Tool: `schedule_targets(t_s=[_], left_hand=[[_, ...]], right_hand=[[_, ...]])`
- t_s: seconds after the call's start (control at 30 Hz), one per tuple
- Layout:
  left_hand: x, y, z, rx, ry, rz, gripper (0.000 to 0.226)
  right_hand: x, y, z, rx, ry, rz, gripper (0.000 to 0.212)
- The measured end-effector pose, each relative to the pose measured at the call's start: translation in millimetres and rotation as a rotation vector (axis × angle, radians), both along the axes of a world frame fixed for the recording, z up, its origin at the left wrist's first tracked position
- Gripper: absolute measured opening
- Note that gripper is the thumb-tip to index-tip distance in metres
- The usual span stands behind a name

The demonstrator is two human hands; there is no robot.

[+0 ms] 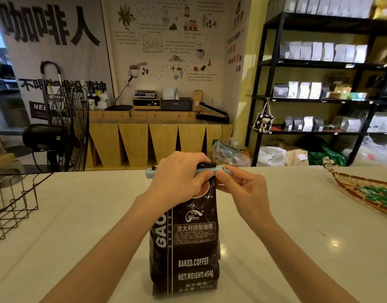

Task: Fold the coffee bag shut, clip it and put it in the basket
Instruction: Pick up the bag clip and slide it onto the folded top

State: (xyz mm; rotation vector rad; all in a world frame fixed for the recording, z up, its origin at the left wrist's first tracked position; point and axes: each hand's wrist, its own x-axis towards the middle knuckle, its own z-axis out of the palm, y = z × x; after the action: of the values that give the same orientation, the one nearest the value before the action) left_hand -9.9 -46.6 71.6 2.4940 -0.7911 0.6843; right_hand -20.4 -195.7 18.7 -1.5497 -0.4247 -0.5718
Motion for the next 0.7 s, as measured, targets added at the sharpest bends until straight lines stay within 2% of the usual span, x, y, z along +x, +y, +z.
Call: schedule_targets(t_s=[0.07,0.13,0.23,0.27,0.3,0.4,0.47,0.5,0.6,0.7], left_hand=[[-1,2,-3,0.000,-0.039,-0.032,0.029],[-2,4,-9,0.003,-0.157,-0.049,0.036],[-3,13,-22,0.004,-0.309,0.067,0.069],[-6,17,-27,-0.079,-0.271,0.115,0.082],[-8,23,-32,-0.218,-0.155,0.152,0.095],[-17,38,-46,-0.730,0.477,0.152,0.118],[-19,45,-58,-0.940,0.746,0.117,0.118],[-20,47,-64,-0.989,0.797,0.098,0.112],[-23,46,-74,-1.010,0.784,0.052,0.082],[-26,45,-76,-1.045,0.765,0.038,0.067]], right_hand=[[0,-2,1,-0.004,0.020,0.008,0.021],[1,-4,3,0.007,0.075,0.046,0.021],[3,-7,4,0.038,0.156,0.087,0.019],[3,-8,3,0.052,0.174,0.093,0.020],[3,-7,2,0.071,0.191,0.098,0.021],[5,-4,0,0.142,0.241,0.119,0.019],[6,-2,-2,0.179,0.275,0.121,0.018],[6,-1,-4,0.198,0.296,0.120,0.019],[4,0,-12,0.245,0.372,0.138,0.027],[-6,3,-26,0.171,0.455,0.184,0.038]])
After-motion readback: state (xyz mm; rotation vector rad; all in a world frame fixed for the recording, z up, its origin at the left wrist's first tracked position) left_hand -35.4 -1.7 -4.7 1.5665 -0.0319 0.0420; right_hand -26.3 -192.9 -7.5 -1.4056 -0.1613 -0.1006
